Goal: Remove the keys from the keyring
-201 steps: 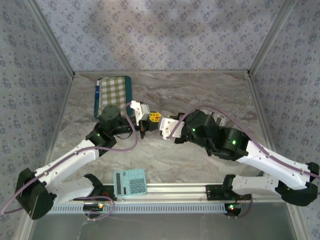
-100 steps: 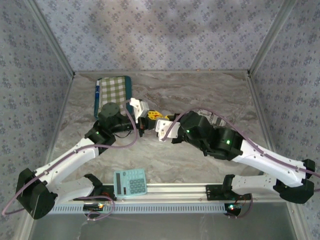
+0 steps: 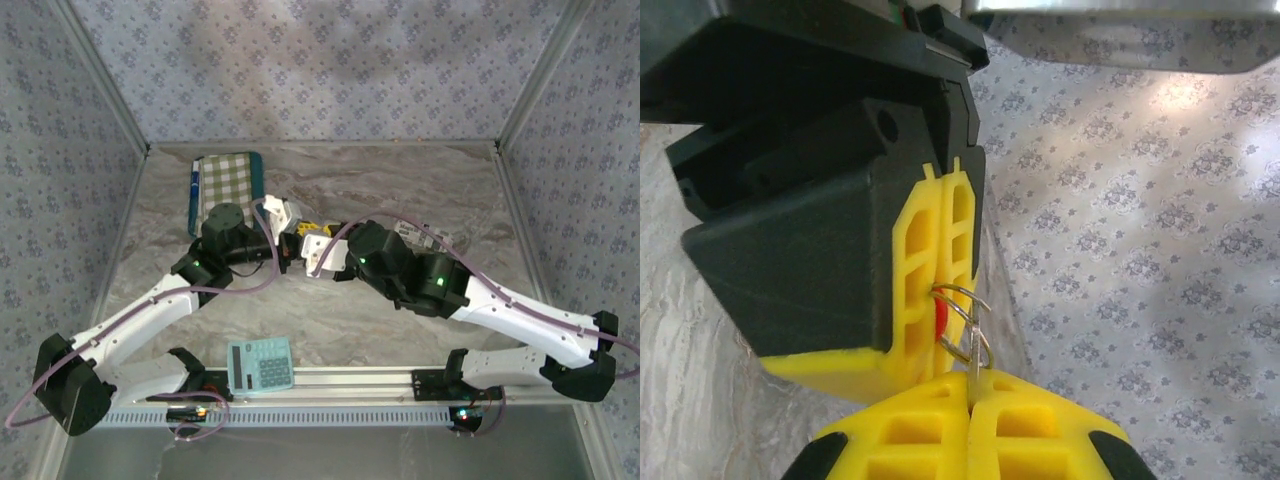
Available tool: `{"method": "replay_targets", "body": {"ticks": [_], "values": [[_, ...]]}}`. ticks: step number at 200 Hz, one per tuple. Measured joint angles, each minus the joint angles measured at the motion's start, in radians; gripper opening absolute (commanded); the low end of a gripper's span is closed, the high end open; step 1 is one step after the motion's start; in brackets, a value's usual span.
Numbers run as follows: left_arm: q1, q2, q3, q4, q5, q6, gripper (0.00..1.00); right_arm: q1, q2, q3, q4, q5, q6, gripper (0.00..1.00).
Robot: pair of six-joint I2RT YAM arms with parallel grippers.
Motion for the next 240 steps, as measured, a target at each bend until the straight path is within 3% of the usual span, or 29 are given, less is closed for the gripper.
{"method": "replay_targets", "body": {"ticks": [90, 204, 240], "values": [[-0.02, 0.002, 0.004, -0.058, 0.007, 0.011, 0.0, 0.005, -0.037, -0.076, 0.032, -0.033, -0.035, 0.0], [-0.002, 0.002, 0.002, -0.109, 0.093, -0.024, 0.0, 0.038, -0.128, -0.314, 0.321, 0.003, -0.233, 0.0], [0.004, 0.002, 0.002, -0.117, 0.122, -0.034, 0.0, 0.082, -0.127, -0.336, 0.361, 0.068, -0.278, 0.0]]}}
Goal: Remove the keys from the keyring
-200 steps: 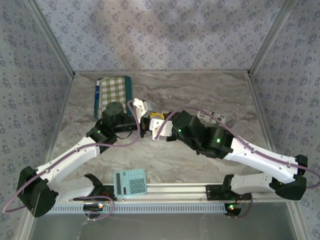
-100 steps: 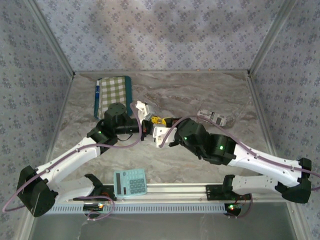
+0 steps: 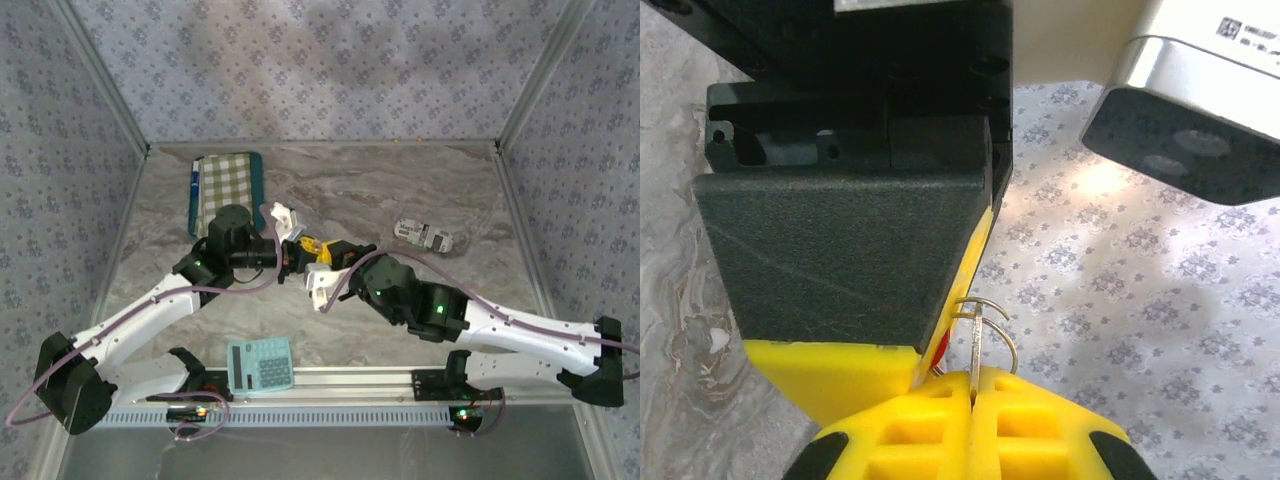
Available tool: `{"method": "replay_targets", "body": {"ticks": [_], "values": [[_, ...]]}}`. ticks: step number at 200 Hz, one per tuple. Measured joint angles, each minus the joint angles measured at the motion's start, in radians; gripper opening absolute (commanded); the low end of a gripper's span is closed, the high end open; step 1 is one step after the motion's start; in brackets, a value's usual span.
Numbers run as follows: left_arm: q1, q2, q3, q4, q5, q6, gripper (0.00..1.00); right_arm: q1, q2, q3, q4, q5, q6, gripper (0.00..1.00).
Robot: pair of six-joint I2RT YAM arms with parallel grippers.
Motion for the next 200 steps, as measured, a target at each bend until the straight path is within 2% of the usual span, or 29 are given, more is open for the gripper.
{"method": "replay_targets", "body": {"ticks": [33, 59, 153, 200], "values": [[0.005, 0.0, 0.0, -0.01, 0.005, 0.0, 0.0, 0.023, 0.009, -0.019, 0.043, 0.05, -0.036, 0.0], [0.011, 0.0, 0.0, 0.016, 0.001, -0.008, 0.0, 0.0, 0.017, 0.027, 0.011, 0.019, 0.019, 0.0], [0.02, 0.0, 0.0, 0.175, -0.102, -0.038, 0.38, -0.172, 0.008, 0.098, 0.015, -0.203, 0.213, 0.0], [-0.004, 0.0, 0.002, 0.207, -0.153, -0.004, 0.61, -0.24, -0.006, 0.098, 0.014, -0.251, 0.297, 0.0]]}}
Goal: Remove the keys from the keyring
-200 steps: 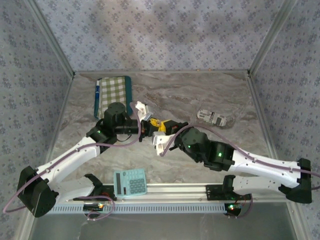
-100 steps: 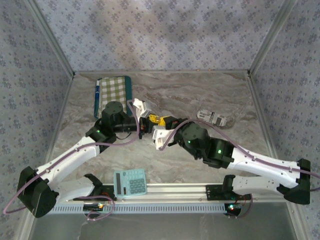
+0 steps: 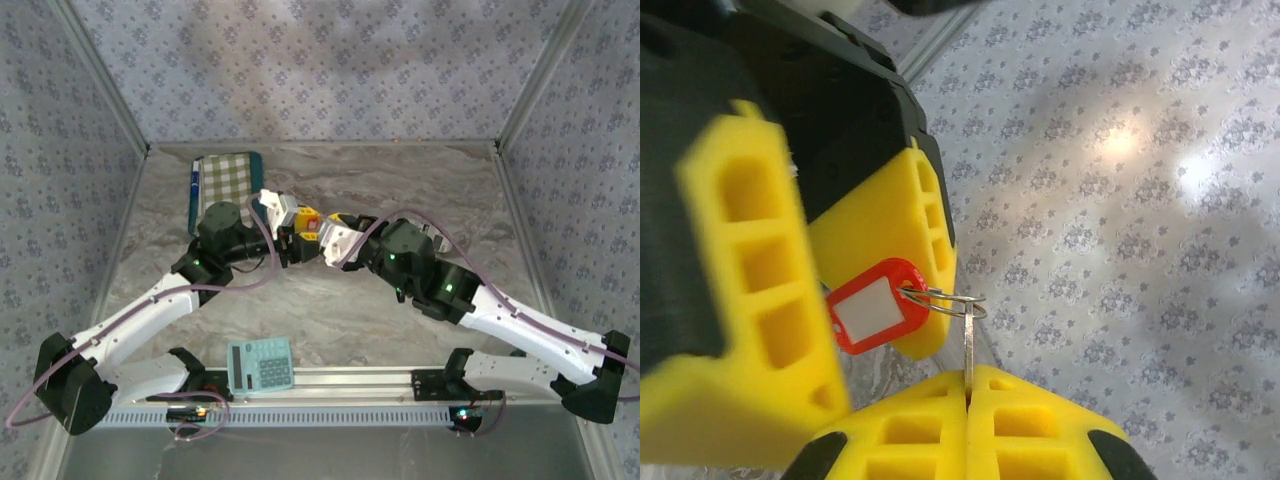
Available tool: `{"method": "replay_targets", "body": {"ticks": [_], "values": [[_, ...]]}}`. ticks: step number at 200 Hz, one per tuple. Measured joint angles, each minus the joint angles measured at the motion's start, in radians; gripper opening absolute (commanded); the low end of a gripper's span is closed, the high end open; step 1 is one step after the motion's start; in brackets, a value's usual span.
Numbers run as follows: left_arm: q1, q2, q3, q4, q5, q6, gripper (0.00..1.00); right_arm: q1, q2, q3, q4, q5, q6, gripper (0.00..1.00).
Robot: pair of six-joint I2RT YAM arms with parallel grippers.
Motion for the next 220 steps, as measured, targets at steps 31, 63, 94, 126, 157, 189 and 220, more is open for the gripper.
{"method": "replay_targets", "body": {"ticks": [31, 63, 94, 126, 157, 189, 220], "values": [[-0.03, -0.023, 0.0, 0.012, 0.0, 0.024, 0.66, -0.042, -0.003, 0.0, -0.002, -0.014, 0.037, 0.0], [-0.033, -0.063, 0.0, 0.005, -0.024, 0.047, 0.68, -0.069, -0.013, 0.0, -0.006, -0.05, 0.057, 0.0], [-0.032, -0.109, 0.0, -0.025, -0.076, 0.069, 0.7, -0.117, -0.047, 0.0, 0.002, -0.097, 0.065, 0.0], [-0.013, -0.14, 0.0, -0.071, -0.12, 0.077, 0.71, -0.166, -0.088, -0.001, 0.04, -0.161, 0.078, 0.0], [0.061, -0.151, 0.008, -0.112, -0.155, 0.05, 0.75, -0.2, -0.101, -0.001, 0.042, -0.268, 0.079, 0.0], [0.204, -0.085, 0.164, -0.21, -0.127, -0.055, 0.76, -0.26, -0.084, 0.011, -0.01, -0.411, 0.087, 0.0], [0.284, 0.037, 0.386, -0.269, -0.021, -0.135, 0.71, -0.309, -0.042, 0.061, -0.092, -0.549, 0.103, 0.0]]}}
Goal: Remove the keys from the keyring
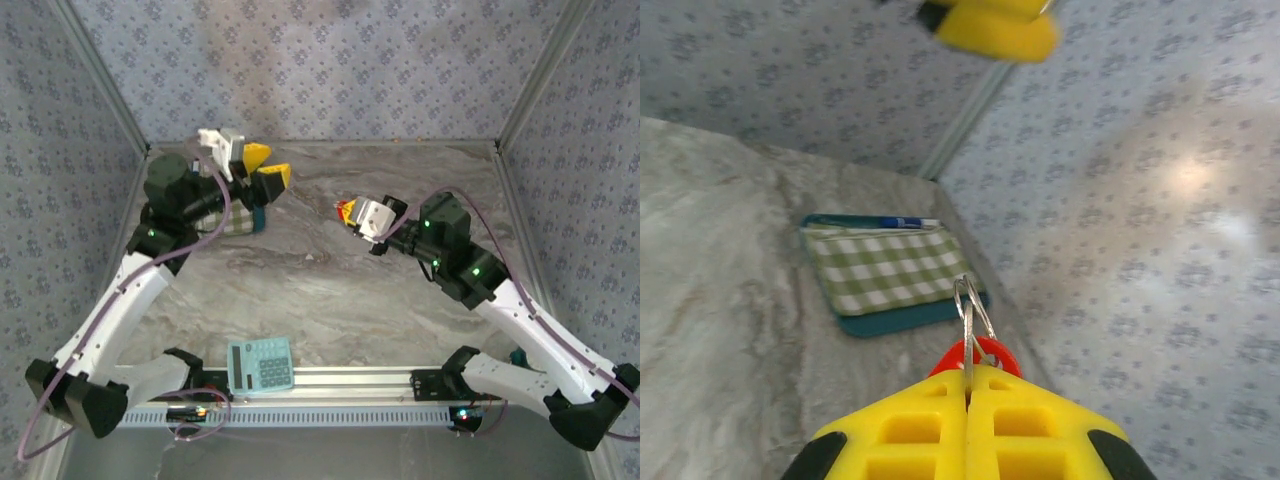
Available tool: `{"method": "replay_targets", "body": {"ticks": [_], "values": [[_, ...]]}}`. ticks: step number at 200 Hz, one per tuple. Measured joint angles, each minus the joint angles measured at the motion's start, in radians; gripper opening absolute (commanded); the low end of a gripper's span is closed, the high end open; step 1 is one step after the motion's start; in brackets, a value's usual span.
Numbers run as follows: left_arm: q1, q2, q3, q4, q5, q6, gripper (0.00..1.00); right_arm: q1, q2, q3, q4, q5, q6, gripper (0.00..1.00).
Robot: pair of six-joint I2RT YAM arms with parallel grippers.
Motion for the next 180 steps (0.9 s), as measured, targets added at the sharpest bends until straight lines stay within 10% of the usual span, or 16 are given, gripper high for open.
{"method": "replay_targets", "body": {"ticks": [50, 180], "values": [[-0.009, 0.093, 0.095, -0.078, 0.166, -0.032, 0.64, -0.07, 0.034, 0.069, -0.06, -0.172, 0.065, 0.0], [-0.251, -0.089, -0.125, -0.093, -0.031, 0.394, 0.88, -0.089, 0.104, 0.195, -0.117, -0.214, 0.208, 0.0]]}}
